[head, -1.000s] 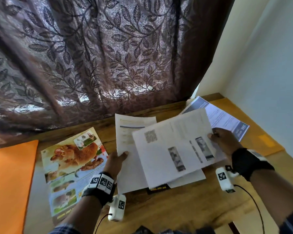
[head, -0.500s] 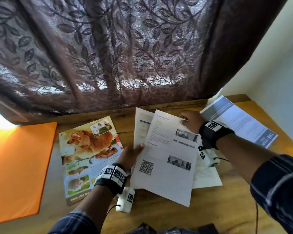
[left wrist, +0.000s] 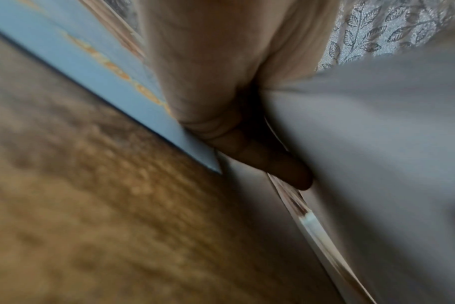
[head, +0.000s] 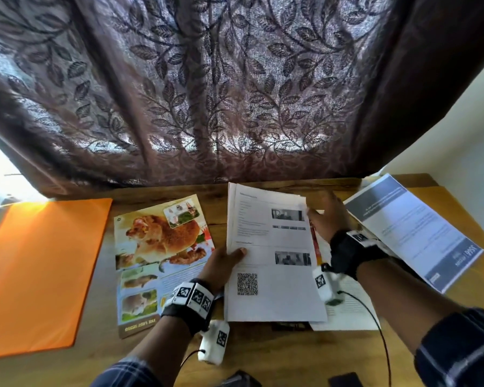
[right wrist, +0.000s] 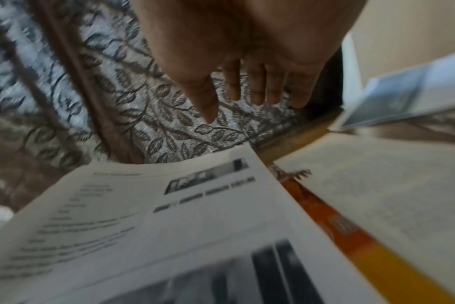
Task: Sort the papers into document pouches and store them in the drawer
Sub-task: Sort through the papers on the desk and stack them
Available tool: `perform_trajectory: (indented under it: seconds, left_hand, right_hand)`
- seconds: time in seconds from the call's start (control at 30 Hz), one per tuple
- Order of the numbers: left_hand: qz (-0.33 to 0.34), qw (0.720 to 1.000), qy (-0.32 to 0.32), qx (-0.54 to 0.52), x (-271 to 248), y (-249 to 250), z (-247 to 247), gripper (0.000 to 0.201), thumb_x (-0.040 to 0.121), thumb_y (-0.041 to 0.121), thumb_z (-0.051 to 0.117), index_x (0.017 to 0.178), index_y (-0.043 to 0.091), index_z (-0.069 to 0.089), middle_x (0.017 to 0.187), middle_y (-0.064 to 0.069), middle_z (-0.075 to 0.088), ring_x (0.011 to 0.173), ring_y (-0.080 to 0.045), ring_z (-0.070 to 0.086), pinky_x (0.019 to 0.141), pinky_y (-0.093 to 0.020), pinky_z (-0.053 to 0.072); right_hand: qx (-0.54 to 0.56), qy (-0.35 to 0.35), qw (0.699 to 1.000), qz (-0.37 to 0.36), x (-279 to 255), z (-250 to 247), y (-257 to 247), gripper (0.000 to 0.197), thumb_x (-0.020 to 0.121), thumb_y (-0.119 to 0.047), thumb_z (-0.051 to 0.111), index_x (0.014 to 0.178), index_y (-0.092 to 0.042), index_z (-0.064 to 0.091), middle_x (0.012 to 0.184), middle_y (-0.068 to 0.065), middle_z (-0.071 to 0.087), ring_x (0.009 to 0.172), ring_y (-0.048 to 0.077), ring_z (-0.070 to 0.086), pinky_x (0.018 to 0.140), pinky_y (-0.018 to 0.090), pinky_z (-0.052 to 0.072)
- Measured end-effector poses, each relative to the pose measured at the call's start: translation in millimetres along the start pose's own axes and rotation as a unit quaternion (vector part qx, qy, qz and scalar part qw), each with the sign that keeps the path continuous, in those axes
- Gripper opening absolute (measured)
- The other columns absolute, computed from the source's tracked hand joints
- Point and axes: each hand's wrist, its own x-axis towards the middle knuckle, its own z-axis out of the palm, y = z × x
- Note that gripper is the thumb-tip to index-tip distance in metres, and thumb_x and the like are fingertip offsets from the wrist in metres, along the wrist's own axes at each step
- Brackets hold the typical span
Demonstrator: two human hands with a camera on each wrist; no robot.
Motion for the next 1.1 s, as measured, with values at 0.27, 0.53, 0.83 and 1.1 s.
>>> perform_trajectory:
  seconds: [0.27, 0.53, 0.83, 1.1]
  left_hand:
    - [0.020, 0.998, -0.008, -0.064, -18.9, 19.3, 15.1, 0.021, 0.100, 0.019, 0.054, 0.113, 0.009, 0.068, 0.105, -0.010, 0.077, 0.096, -0.031, 0.074, 0.084, -0.045, 0.059]
    - [0.089, 0.994, 0.029, -0.057, -24.2, 43.7, 47.4, 0.031, 0.089, -0.013, 0.051, 0.103, 0.006, 0.070, 0.098, -0.010, 0.078, 0.090, -0.033, 0.072, 0.077, -0.041, 0.058]
    - [0.229, 0.969, -0.013, -0.090, -41.7, 67.1, 91.1, 0.031, 0.090, 0.000, 0.068, 0.121, 0.002, 0.064, 0.112, -0.011, 0.075, 0.102, -0.030, 0.072, 0.080, -0.040, 0.060]
    - [0.250, 0.965, -0.058, -0.063, -54.0, 70.6, 90.6, 0.039, 0.075, 0.019, 0.081, 0.112, 0.012, 0.070, 0.111, -0.011, 0.075, 0.102, -0.031, 0.072, 0.080, -0.043, 0.060]
  right_hand:
    - [0.432, -0.143, 0.883, 0.111, -63.7, -13.1, 19.0, 0.023, 0.094, -0.007, 0.062, 0.100, -0.025, 0.076, 0.114, 0.006, 0.074, 0.109, 0.029, 0.068, 0.101, 0.051, 0.050]
    - [0.412, -0.020, 0.911, -0.008, -82.1, -43.6, 16.9, 0.028, 0.092, -0.003, 0.064, 0.112, -0.021, 0.071, 0.111, 0.000, 0.075, 0.106, 0.018, 0.070, 0.096, 0.040, 0.053]
    - [0.482, 0.056, 0.874, -0.032, -99.8, -72.7, 27.9, 0.032, 0.088, -0.006, 0.069, 0.119, -0.014, 0.068, 0.111, 0.007, 0.075, 0.104, 0.028, 0.071, 0.086, 0.048, 0.058]
    - [0.554, 0.009, 0.830, -0.061, -110.1, -90.0, 31.9, 0.038, 0.075, -0.005, 0.066, 0.113, -0.009, 0.065, 0.100, 0.006, 0.077, 0.095, 0.024, 0.073, 0.071, 0.033, 0.060]
